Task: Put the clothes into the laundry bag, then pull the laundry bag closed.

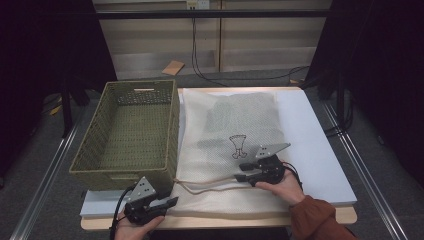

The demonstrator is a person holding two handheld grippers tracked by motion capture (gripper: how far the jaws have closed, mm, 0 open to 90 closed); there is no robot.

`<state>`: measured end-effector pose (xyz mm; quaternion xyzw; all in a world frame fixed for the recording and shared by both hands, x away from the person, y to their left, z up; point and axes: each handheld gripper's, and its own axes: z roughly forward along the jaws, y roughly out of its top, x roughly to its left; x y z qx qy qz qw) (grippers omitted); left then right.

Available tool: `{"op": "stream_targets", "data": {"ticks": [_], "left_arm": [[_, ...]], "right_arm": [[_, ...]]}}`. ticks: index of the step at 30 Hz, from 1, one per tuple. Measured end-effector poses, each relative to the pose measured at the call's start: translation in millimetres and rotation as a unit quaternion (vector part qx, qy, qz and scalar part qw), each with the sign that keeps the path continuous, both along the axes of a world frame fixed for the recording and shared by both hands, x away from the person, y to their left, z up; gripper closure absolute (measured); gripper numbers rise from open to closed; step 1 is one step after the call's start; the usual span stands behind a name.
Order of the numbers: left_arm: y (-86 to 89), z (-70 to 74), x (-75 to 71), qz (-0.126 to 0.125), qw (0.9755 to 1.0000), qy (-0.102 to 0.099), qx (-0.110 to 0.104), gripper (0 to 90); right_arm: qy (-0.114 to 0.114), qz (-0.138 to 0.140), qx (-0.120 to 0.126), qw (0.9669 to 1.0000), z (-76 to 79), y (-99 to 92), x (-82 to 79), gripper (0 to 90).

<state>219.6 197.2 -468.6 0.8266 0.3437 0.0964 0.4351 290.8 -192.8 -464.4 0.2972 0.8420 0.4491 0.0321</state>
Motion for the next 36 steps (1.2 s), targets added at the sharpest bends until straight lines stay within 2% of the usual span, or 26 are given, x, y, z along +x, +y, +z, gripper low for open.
{"op": "stream_targets", "data": {"ticks": [6, 7, 8, 11, 14, 19, 20, 22, 26, 29, 30, 32, 36], "left_arm": [[-3.2, -2.7, 7.8, 0.012, 0.9998, 0.006, 0.013, 53.8], [-4.3, -3.6, 9.1, 0.008, 0.9999, 0.006, 0.012, 51.9], [-8.2, -4.2, 9.5, -0.005, 0.9999, 0.005, 0.009, 49.5], [-12.6, -5.0, 10.4, -0.010, 0.9998, 0.005, 0.015, 48.4], [-16.0, -7.1, 11.0, -0.008, 0.9996, 0.009, 0.024, 48.0], [-17.0, -10.6, 14.3, -0.008, 0.9995, 0.023, 0.022, 47.3], [-19.3, -11.9, 15.4, -0.014, 0.9992, 0.025, 0.029, 47.4], [-20.9, -12.9, 15.5, -0.015, 0.9992, 0.030, 0.021, 47.2], [-21.3, -11.9, 16.5, -0.017, 0.9993, 0.030, 0.015, 51.5], [-19.8, -8.8, 15.4, -0.017, 0.9995, 0.026, 0.000, 61.3], [-19.7, -7.6, 14.3, -0.015, 0.9997, 0.021, -0.004, 64.0], [-21.4, -3.9, 11.2, -0.017, 0.9998, 0.004, -0.009, 75.3], [-25.5, -0.8, 12.4, -0.020, 0.9998, -0.002, 0.004, 80.4]], "right_arm": [[-0.001, -0.005, 0.008, 1.0000, 7.1, -1.6, -2.3, 50.8], [0.000, -0.005, 0.009, 0.9999, 8.1, -2.1, -2.7, 50.4], [0.005, -0.003, 0.010, 0.9999, 9.3, -2.9, -2.9, 49.5], [0.011, -0.004, 0.012, 0.9999, 10.4, -3.4, -2.7, 48.2], [0.020, 0.004, 0.026, 0.9994, 12.9, -3.5, -1.4, 46.9], [0.026, 0.013, 0.028, 0.9992, 13.6, -1.7, 0.6, 46.3], [0.025, 0.014, 0.028, 0.9992, 13.3, -1.1, 0.8, 45.7], [0.025, 0.014, 0.027, 0.9992, 13.2, -0.4, 0.6, 45.2], [0.021, 0.019, 0.023, 0.9993, 11.8, 2.4, -0.5, 49.0], [0.017, 0.025, 0.023, 0.9993, 10.2, 4.4, 0.0, 49.3], [0.015, 0.023, 0.019, 0.9994, 10.1, 5.0, -0.8, 49.2], [0.013, 0.026, 0.022, 0.9994, 11.2, 5.6, -3.1, 50.8], [0.019, 0.028, 0.032, 0.9989, 14.1, 5.7, -2.8, 52.0]]}}
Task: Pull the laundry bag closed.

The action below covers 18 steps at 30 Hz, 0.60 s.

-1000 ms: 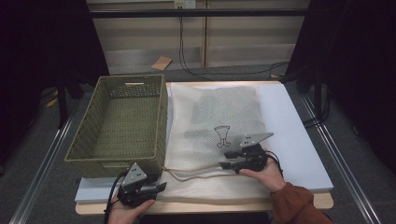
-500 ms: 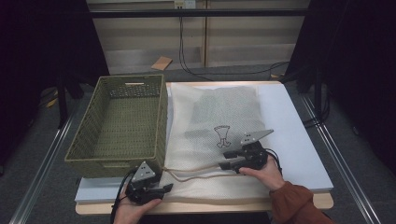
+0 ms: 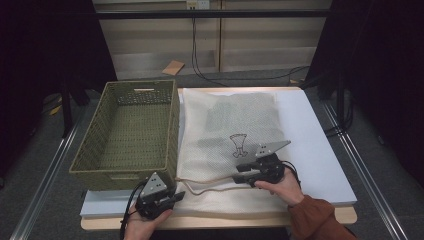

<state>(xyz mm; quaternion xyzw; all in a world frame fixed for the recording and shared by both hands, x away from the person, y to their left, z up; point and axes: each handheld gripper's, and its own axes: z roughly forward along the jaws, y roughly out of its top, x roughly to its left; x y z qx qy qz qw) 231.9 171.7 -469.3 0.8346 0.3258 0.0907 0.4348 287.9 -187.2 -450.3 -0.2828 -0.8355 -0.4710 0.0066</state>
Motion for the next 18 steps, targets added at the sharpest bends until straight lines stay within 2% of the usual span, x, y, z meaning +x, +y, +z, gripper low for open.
{"op": "stream_targets", "data": {"ticks": [1, 3, 5, 6, 9, 12, 14, 15, 16, 18], "left_arm": [[-1.1, 1.1, 0.3, -0.002, 1.0000, -0.001, -0.003, 81.2], [-2.3, 4.4, -0.2, -0.008, 0.9999, -0.008, 0.008, 83.2], [-2.6, 4.5, 0.3, -0.008, 0.9999, -0.005, 0.005, 83.6], [-3.9, 5.4, 0.8, -0.010, 0.9998, -0.006, 0.014, 83.9], [-3.0, 11.0, 3.2, -0.020, 0.9995, -0.012, 0.020, 84.0], [-2.4, 13.3, 5.6, -0.023, 0.9996, -0.012, 0.010, 84.3], [-4.9, 15.0, 5.6, -0.023, 0.9995, -0.016, 0.012, 84.5], [-7.1, 15.7, 4.9, -0.024, 0.9996, -0.016, 0.005, 84.6], [-9.5, 16.7, 3.7, -0.024, 0.9994, -0.022, 0.008, 84.6], [-13.4, 18.8, 1.4, -0.030, 0.9990, -0.030, 0.010, 84.9]], "right_arm": [[0.001, 0.002, 0.003, 1.0000, 0.6, 0.1, 0.6, 52.3], [0.003, 0.002, 0.006, 1.0000, 1.7, 1.0, 0.9, 54.1], [0.002, 0.005, 0.005, 1.0000, 2.1, 1.8, 0.8, 54.9], [0.005, 0.007, 0.001, 1.0000, 3.7, 4.2, 1.1, 56.2], [0.000, 0.012, 0.001, 0.9999, 7.9, 9.7, 2.4, 54.2], [0.005, 0.016, 0.009, 0.9998, 11.8, 12.6, 3.2, 55.8], [0.002, 0.020, 0.012, 0.9997, 16.0, 15.4, 3.8, 57.1], [0.004, 0.025, 0.016, 0.9995, 17.5, 16.5, 5.1, 59.7], [0.002, 0.028, 0.017, 0.9995, 19.2, 18.1, 6.0, 62.1], [-0.002, 0.024, 0.018, 0.9995, 21.5, 22.7, 9.2, 61.4]]}}
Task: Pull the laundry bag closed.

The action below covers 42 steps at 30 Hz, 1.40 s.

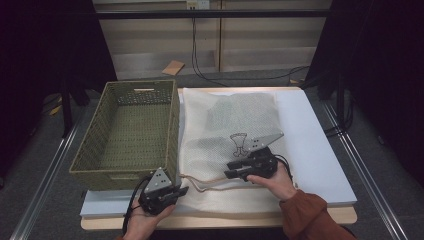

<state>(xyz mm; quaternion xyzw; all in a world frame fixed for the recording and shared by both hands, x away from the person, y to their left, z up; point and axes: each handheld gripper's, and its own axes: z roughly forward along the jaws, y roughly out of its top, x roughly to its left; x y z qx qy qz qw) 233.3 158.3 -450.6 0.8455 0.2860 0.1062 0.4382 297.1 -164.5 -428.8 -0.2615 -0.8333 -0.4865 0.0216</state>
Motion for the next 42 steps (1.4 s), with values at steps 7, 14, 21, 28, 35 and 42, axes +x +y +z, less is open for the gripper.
{"op": "stream_targets", "data": {"ticks": [7, 14, 21, 28, 35, 42], "left_arm": [[-9.1, 1.2, -3.3, -0.008, 0.9997, -0.017, 0.018, 85.1], [-22.0, 5.7, 3.5, -0.020, 0.9997, -0.013, 0.003, 85.0], [-32.4, 5.3, 3.5, -0.027, 0.9995, -0.017, 0.006, 85.0], [-32.7, 4.3, 1.6, -0.031, 0.9993, -0.017, 0.009, 84.9], [-29.6, 2.6, 1.2, -0.031, 0.9994, -0.016, 0.005, 84.8], [-23.8, 2.2, -0.1, -0.021, 0.9996, -0.015, -0.007, 84.4]], "right_arm": [[0.000, 0.051, -0.003, 0.9987, 1.9, 34.3, 6.0, 69.3], [-0.008, 0.082, 0.006, 0.9966, 9.9, 59.3, 14.8, 73.4], [-0.009, 0.097, 0.008, 0.9953, 7.9, 73.4, 21.7, 74.3], [-0.009, 0.105, 0.005, 0.9944, 3.3, 85.2, 22.3, 73.6], [-0.007, 0.107, -0.014, 0.9942, -1.3, 91.3, 22.7, 79.7], [-0.004, 0.103, -0.006, 0.9947, 1.1, 80.9, 20.6, 88.2]]}}
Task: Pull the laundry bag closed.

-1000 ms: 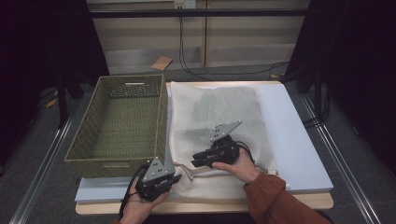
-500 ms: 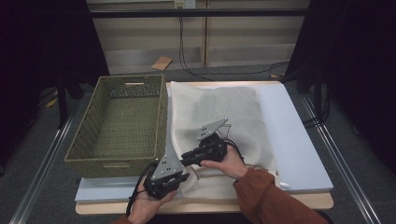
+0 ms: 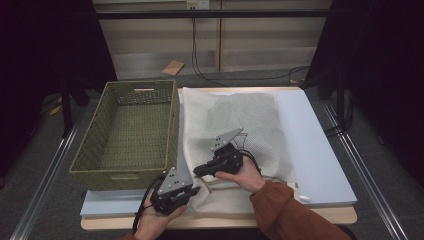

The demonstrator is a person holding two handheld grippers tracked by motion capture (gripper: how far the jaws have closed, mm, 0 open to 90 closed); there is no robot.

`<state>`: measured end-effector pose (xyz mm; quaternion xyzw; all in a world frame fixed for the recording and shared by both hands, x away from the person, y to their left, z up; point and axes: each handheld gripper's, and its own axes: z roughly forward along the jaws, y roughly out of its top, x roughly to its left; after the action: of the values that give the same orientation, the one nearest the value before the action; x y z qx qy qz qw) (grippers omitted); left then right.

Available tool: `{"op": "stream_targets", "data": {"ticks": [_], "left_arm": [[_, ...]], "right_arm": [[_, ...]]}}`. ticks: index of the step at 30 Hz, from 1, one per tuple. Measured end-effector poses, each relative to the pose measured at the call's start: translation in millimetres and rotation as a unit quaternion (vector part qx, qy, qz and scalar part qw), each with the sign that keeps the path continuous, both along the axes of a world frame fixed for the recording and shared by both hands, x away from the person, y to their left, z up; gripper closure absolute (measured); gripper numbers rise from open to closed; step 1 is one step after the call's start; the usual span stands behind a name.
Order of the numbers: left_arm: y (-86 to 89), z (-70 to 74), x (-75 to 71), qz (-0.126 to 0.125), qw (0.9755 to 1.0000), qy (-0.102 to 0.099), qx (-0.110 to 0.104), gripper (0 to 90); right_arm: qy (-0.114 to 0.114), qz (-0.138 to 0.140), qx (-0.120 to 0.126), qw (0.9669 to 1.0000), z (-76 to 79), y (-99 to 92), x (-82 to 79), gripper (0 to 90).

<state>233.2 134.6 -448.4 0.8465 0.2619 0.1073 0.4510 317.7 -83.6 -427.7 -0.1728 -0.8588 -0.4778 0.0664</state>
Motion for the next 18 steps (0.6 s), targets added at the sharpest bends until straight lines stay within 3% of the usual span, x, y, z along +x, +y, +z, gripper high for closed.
{"op": "stream_targets", "data": {"ticks": [6, 12, 18], "left_arm": [[-1.8, -0.4, 0.2, -0.009, 0.9999, -0.004, 0.008, 84.2], [-2.5, -0.1, -0.9, -0.010, 0.9999, -0.006, 0.008, 84.2], [-2.3, -0.6, -1.0, -0.011, 0.9999, -0.007, 0.006, 84.2]], "right_arm": [[0.001, 0.000, 0.011, 0.9999, -0.1, 2.4, 1.7, 77.8], [0.000, 0.006, 0.003, 1.0000, -1.0, 13.2, 2.8, 76.2], [0.010, -0.003, 0.006, 0.9999, -3.9, 11.9, 6.4, 75.6]]}}
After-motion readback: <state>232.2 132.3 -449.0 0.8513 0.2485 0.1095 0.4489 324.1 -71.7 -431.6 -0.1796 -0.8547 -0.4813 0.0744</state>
